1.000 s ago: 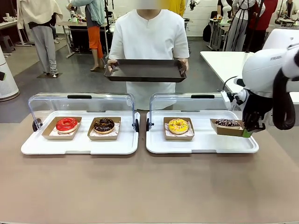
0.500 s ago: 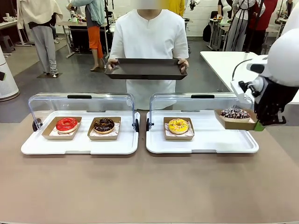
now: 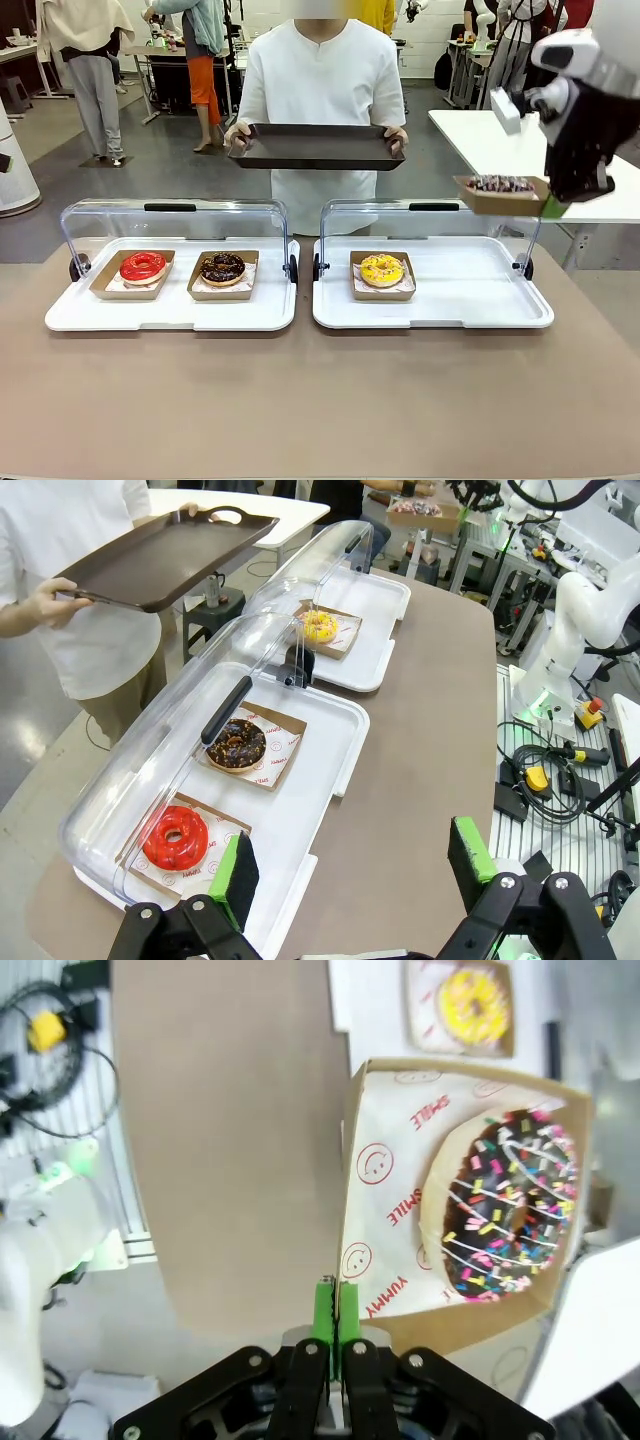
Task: Provide the desired donut to the person.
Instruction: Pick up and lift the Paper togo box containing the Donut pointed at by the person, then place the picked Paper togo box onto the Handle tray extended by the person.
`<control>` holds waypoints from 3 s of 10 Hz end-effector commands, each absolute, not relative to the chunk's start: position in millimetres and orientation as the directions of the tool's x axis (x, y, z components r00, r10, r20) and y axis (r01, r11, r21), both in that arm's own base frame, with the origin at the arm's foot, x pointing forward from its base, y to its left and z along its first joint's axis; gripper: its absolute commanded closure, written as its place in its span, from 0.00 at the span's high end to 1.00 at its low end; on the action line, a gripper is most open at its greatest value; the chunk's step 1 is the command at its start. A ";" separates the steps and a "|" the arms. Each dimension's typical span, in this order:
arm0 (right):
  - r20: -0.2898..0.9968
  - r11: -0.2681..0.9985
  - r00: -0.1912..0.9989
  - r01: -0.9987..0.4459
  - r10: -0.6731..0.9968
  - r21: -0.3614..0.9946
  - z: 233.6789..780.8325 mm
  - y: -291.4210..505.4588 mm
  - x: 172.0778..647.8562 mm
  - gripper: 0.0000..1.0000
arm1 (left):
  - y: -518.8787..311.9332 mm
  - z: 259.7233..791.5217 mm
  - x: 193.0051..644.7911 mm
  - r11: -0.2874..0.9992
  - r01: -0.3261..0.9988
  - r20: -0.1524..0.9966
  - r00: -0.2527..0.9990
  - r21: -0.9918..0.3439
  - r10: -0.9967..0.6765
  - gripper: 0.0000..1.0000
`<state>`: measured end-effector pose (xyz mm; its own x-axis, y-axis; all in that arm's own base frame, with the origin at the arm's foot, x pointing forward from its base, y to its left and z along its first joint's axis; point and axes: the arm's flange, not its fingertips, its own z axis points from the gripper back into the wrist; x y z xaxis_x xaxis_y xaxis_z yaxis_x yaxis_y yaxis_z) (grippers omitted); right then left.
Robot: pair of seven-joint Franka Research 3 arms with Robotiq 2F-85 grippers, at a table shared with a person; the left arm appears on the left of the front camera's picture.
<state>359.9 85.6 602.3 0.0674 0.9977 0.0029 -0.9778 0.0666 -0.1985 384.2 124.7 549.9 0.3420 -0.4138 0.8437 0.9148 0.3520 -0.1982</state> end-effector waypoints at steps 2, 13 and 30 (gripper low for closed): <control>-0.030 0.096 0.103 -0.977 0.994 -0.191 628.5 108.6 378.7 0.00 | 124.7 551.4 384.1 0.351 0.916 0.850 0.336 -0.196 -0.404 1.00; 0.003 0.081 0.082 -0.976 0.997 -0.204 625.6 101.7 372.8 0.00 | 124.7 551.4 384.1 0.351 0.916 0.850 0.336 -0.196 -0.404 1.00; -0.067 0.010 0.031 -0.957 0.997 -0.292 630.9 252.6 419.1 0.02 | 124.7 551.4 384.1 0.351 0.916 0.850 0.336 -0.196 -0.404 1.00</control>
<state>399.0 245.7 632.2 -0.0139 0.9992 -0.0384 -0.9646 -0.0235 -0.2627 384.2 124.6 550.2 0.3416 -0.4145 0.8435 0.9149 0.3521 -0.1975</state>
